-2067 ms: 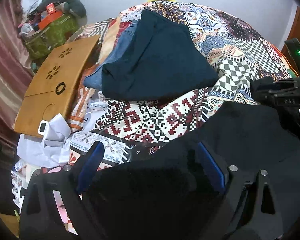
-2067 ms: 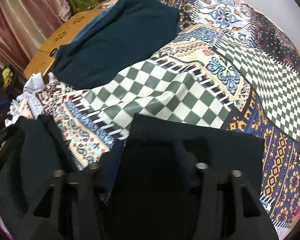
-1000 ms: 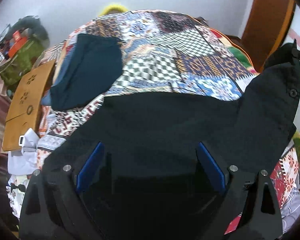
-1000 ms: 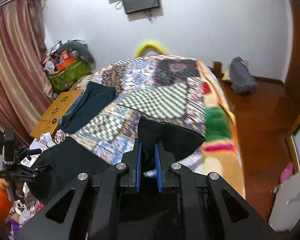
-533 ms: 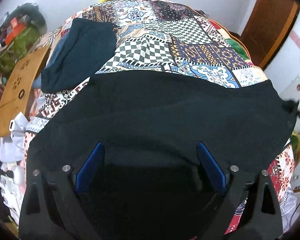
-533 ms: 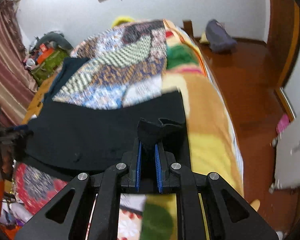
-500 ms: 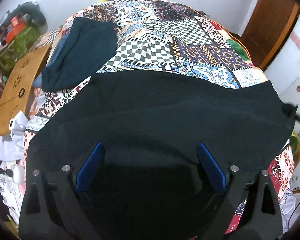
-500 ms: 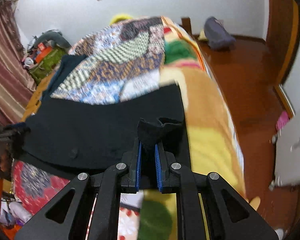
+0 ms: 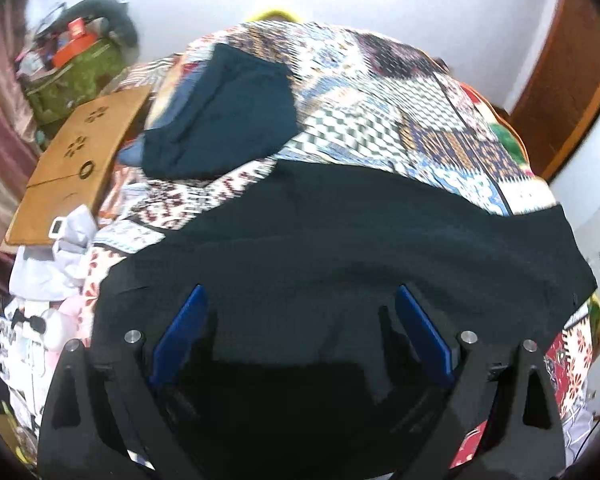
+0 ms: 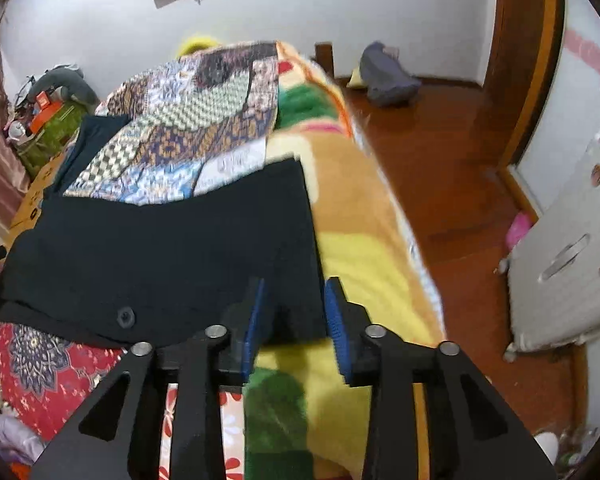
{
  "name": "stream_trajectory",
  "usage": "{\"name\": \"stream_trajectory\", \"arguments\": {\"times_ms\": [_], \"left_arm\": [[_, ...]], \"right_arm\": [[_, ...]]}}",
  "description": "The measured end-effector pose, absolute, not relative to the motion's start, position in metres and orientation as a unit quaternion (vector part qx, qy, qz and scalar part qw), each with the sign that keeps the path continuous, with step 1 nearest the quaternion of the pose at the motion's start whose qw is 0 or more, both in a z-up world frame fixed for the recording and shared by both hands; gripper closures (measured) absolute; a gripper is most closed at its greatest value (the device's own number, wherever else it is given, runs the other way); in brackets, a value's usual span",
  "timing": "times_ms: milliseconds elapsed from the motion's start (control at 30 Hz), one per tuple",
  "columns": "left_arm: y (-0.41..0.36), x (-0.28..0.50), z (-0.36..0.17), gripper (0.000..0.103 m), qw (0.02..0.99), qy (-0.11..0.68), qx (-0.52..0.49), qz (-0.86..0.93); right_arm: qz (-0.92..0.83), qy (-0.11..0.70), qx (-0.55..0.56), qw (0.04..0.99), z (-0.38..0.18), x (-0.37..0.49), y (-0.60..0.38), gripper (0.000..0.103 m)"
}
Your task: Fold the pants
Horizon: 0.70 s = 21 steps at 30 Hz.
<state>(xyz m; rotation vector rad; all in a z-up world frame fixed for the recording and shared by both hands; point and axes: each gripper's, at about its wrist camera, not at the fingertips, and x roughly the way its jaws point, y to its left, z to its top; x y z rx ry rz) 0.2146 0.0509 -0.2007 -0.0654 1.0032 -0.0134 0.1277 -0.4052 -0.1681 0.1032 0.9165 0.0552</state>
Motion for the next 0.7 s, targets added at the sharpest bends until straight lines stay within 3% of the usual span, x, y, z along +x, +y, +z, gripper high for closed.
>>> {"name": "stream_trajectory", "arguments": {"times_ms": [400,700], "left_arm": [[0.185,0.205,-0.192,0.007,0.875,0.462,-0.103,0.105],[0.259,0.225,-0.243,0.007,0.829,0.516,-0.163,0.143]], "right_arm": [[0.183,0.372,-0.018,0.91,-0.104,0.185,-0.274,0.06],[0.298,0.392,-0.047,0.869,-0.122,0.241,-0.16,0.059]]}}
